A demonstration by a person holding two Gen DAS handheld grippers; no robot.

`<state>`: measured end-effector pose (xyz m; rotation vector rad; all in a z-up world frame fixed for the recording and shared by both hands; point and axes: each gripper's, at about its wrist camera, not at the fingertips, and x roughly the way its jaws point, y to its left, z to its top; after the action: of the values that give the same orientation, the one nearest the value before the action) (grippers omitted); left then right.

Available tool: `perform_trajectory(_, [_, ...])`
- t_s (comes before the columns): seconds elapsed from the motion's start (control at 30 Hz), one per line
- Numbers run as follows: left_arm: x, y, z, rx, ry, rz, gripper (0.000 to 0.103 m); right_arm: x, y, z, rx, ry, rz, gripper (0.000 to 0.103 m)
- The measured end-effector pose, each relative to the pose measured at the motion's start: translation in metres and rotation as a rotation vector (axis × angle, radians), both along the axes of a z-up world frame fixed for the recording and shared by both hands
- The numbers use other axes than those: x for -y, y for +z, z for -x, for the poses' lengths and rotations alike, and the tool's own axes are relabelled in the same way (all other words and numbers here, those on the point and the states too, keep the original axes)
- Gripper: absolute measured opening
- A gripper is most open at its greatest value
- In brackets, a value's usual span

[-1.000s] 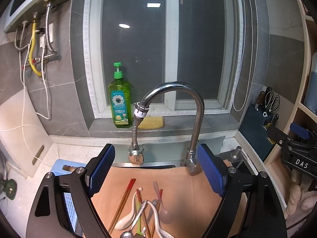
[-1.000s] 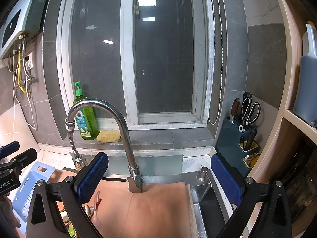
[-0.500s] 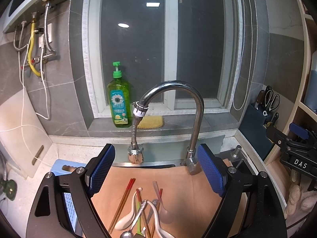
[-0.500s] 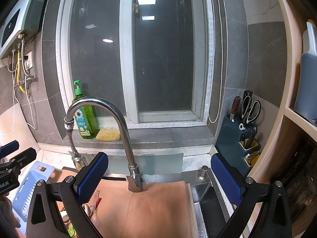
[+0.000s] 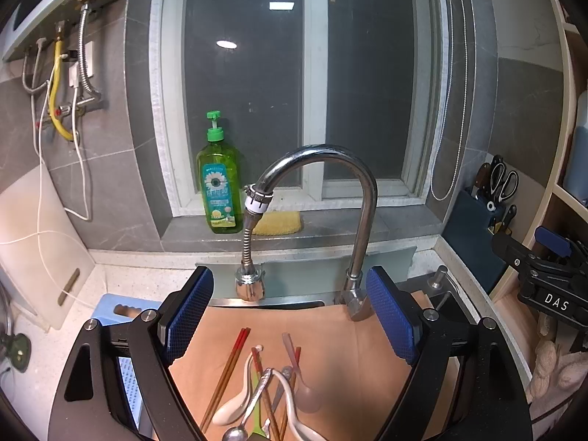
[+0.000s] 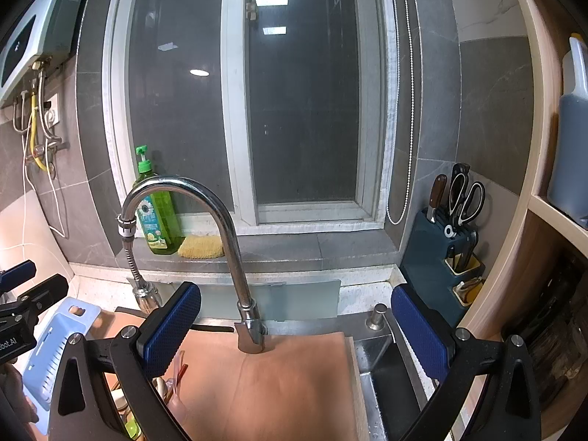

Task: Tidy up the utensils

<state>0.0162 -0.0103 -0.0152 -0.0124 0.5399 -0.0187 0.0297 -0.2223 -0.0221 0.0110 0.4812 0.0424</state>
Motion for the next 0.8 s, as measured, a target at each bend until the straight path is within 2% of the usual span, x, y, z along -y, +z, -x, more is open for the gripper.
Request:
perform_trajectory(0.47, [-0.014,-0.011,0.000,-0.054,0.021,0.004,0.085,-0.009,-0.014,-0.007,-0.049,0.037,-0.015,0.102])
perform_trajectory(0.6, [-0.031,-0.021,0.001,-0.092,0.060,-0.003,0.085,-0.012,-0.024,-0.013,-0.077,0.091,-0.048,0.102])
perform_trajectory(0.8, [-0.057,-0.043,0.007,-0.160,0.114,0.001,0.085,-0.023,-0.053,-0.028,-0.177,0.202,-0.103,0.102])
